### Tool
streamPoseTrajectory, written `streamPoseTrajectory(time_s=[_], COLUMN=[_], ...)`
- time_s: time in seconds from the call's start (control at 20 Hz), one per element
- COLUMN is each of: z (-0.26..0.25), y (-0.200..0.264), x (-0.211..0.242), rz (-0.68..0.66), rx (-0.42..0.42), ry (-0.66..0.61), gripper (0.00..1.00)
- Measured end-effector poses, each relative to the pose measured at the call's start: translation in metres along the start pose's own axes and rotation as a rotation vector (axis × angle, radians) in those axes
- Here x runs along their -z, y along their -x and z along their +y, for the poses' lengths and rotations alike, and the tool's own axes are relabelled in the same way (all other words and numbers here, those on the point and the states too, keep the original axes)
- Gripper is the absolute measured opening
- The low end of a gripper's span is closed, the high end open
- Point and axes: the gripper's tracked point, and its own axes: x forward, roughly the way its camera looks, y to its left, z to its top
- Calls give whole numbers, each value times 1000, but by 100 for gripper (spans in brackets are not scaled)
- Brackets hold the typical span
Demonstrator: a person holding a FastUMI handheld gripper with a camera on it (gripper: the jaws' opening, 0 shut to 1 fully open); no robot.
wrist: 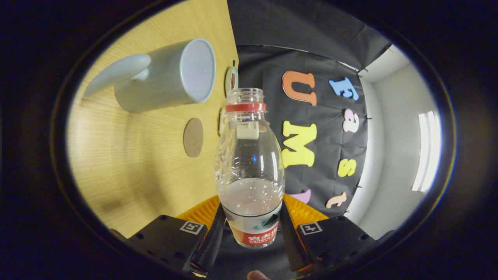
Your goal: Take the bottle from table, then pour the juice into the cup, finally place the bottle on the coaster
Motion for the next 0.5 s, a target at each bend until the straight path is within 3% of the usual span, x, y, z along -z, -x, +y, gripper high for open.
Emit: streamPoseTrajectory(time_s=[0.5], z=[-3], y=[-2], x=[-5], rz=[-5], rx=[-3], ry=[60], gripper=[75])
